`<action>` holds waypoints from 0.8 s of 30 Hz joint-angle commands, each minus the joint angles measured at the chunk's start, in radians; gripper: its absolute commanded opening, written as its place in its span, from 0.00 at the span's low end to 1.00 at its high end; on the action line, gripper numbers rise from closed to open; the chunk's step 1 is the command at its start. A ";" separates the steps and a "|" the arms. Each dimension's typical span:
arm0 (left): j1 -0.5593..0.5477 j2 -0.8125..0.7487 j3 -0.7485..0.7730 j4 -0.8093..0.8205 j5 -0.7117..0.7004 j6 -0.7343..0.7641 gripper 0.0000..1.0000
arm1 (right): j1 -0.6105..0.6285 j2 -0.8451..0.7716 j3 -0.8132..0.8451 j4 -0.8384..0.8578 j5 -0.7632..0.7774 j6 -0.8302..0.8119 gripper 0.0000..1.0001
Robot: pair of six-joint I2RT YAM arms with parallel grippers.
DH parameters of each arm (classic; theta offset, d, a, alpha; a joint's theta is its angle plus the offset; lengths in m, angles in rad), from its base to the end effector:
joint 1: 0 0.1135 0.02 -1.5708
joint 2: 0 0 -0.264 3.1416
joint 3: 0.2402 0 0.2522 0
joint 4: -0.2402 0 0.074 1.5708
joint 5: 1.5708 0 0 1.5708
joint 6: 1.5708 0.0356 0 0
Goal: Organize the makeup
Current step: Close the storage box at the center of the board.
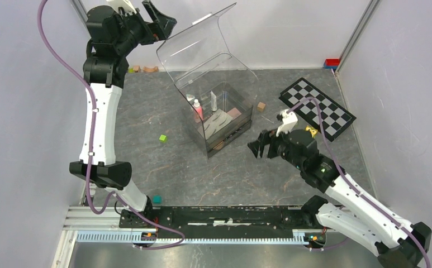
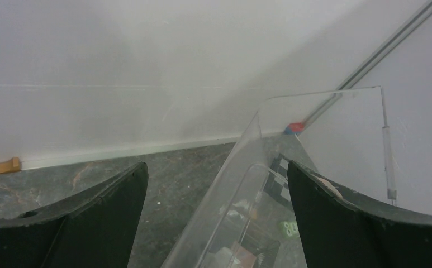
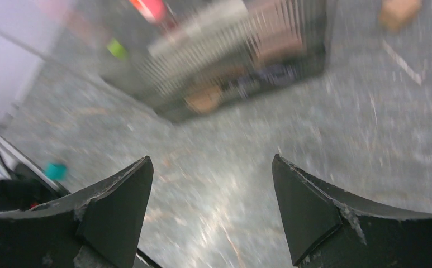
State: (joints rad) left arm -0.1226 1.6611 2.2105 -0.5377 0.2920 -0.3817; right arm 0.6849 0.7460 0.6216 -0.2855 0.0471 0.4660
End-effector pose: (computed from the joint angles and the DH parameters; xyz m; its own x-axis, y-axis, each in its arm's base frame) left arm 0.3257 -0.0505 0.5568 -0.1393 -0.3423 -0.9292 0.3782 0.8489 -0.3693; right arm 0.1382 0.1107 0.2782 -0.5446 0.1347 -0.8278 -0.3959 0.8288 0.3953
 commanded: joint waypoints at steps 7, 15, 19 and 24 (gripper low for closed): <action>0.003 -0.092 -0.068 0.015 0.115 0.056 1.00 | -0.002 0.233 0.344 0.332 0.030 0.056 0.84; -0.005 -0.149 -0.135 0.053 0.154 0.022 1.00 | -0.003 0.360 0.464 0.442 0.046 0.119 0.83; -0.027 -0.172 -0.161 0.061 0.165 0.011 1.00 | -0.004 0.377 0.472 0.496 0.087 0.136 0.82; -0.057 -0.190 -0.199 0.062 0.165 0.021 1.00 | -0.008 0.430 0.515 0.502 0.097 0.152 0.81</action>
State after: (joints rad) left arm -0.1566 1.5047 2.0369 -0.5121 0.4221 -0.3702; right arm 0.6846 1.1423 1.0676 0.1497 0.1150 0.5911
